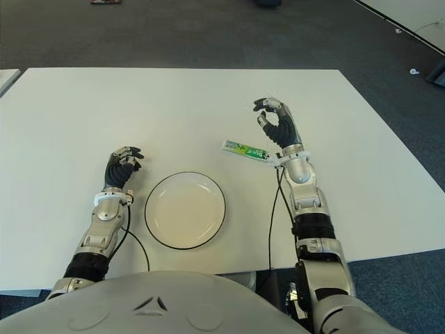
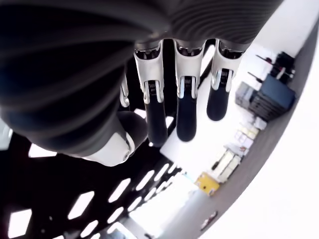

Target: Put the toothpaste on the table into the plate.

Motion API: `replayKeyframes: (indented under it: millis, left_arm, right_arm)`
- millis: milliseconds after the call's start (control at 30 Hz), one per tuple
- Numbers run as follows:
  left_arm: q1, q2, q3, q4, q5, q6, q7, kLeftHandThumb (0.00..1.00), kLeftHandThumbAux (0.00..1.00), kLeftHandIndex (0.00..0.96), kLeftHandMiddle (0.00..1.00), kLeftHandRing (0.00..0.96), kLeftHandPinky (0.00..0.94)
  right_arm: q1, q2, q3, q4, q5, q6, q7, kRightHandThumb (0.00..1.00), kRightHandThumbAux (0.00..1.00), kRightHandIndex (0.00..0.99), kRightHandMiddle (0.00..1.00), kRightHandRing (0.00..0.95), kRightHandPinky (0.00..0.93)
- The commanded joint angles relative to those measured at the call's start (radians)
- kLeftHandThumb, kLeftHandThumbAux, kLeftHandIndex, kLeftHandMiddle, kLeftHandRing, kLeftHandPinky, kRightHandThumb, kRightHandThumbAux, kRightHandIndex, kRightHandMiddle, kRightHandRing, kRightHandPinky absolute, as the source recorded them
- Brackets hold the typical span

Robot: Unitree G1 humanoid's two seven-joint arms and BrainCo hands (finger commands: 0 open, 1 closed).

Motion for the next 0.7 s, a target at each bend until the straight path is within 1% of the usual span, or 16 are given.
replayKeyframes:
  millis: [33, 167, 300, 433, 533, 633, 700]
  left_arm:
    - [0.005, -0.006, -0.002, 0.024, 0.006, 0.007, 0.008, 0.833, 0.681, 0.405, 0.486, 0.613, 0.563]
    - [0.005, -0.008, 0.0, 0.028, 0.005, 0.006, 0.01, 0.833, 0.681, 0.403, 0.488, 0.617, 0.567]
    - [0.006, -0.011, -0.001, 0.025, 0.007, 0.017, 0.012, 0.833, 0.681, 0.404, 0.486, 0.611, 0.553]
    - [0.009, -0.013, -0.002, 0.02, 0.009, 0.02, 0.013, 0.833, 0.681, 0.405, 0.484, 0.609, 0.558]
    - [0.012, -0.013, -0.004, 0.016, 0.012, 0.017, 0.016, 0.833, 0.681, 0.404, 0.486, 0.614, 0.57]
    - [0.015, -0.013, -0.004, 0.015, 0.014, 0.013, 0.017, 0.833, 0.681, 0.404, 0.487, 0.616, 0.573]
    - [0.017, -0.013, -0.004, 0.015, 0.012, 0.009, 0.017, 0.833, 0.682, 0.403, 0.487, 0.617, 0.575]
  right_arm:
    - [-0.065, -0.049, 0.037, 0.021, -0.043, 0.029, 0.05, 0.534, 0.58, 0.169, 0.158, 0.13, 0.085]
    - [-0.122, -0.078, 0.064, 0.06, -0.074, 0.062, 0.09, 0.52, 0.516, 0.098, 0.1, 0.076, 0.045]
    - [-0.175, -0.112, 0.106, 0.081, -0.126, 0.12, 0.138, 0.511, 0.44, 0.029, 0.036, 0.028, 0.024]
    - [-0.223, -0.148, 0.155, 0.08, -0.192, 0.185, 0.196, 0.52, 0.368, 0.006, 0.007, 0.006, 0.006]
    - [-0.261, -0.179, 0.203, 0.07, -0.26, 0.238, 0.25, 0.541, 0.319, 0.001, 0.002, 0.001, 0.001]
    - [-0.287, -0.199, 0.235, 0.077, -0.304, 0.261, 0.278, 0.558, 0.285, 0.0, 0.0, 0.0, 0.0]
    - [-0.31, -0.214, 0.261, 0.106, -0.334, 0.26, 0.29, 0.564, 0.266, 0.0, 0.0, 0.0, 0.0]
